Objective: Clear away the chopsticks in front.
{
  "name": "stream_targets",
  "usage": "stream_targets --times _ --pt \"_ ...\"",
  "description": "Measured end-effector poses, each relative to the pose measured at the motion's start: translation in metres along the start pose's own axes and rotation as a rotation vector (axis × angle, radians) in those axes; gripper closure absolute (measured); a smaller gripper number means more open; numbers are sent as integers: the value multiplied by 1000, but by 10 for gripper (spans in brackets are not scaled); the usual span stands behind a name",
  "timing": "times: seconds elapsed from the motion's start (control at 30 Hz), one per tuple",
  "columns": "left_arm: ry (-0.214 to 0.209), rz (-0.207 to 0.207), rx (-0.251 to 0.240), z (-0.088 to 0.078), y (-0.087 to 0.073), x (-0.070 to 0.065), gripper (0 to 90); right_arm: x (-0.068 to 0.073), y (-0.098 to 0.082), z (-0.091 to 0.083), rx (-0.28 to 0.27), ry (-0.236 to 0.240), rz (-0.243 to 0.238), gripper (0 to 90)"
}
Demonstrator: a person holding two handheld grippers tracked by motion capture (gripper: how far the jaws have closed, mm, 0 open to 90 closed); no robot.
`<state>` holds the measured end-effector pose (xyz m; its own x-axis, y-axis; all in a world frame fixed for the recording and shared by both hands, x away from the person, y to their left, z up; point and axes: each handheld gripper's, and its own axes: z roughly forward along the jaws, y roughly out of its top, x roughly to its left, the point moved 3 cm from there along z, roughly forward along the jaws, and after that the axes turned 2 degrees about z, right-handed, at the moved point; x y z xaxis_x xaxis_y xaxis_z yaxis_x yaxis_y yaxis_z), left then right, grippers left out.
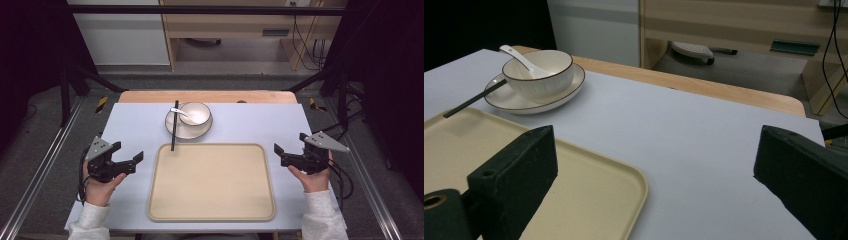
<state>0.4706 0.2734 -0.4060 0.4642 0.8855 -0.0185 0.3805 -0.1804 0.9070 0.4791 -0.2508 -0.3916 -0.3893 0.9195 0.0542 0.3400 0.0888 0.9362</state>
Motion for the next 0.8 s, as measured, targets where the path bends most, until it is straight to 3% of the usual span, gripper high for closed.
stream_targets --times 0.53,0.8 --pt "12 1 8 7 9 5 110 2 -1 1 12 2 -18 40" --pt "11 25 9 17 24 4 114 4 0 2 21 0 -24 41"
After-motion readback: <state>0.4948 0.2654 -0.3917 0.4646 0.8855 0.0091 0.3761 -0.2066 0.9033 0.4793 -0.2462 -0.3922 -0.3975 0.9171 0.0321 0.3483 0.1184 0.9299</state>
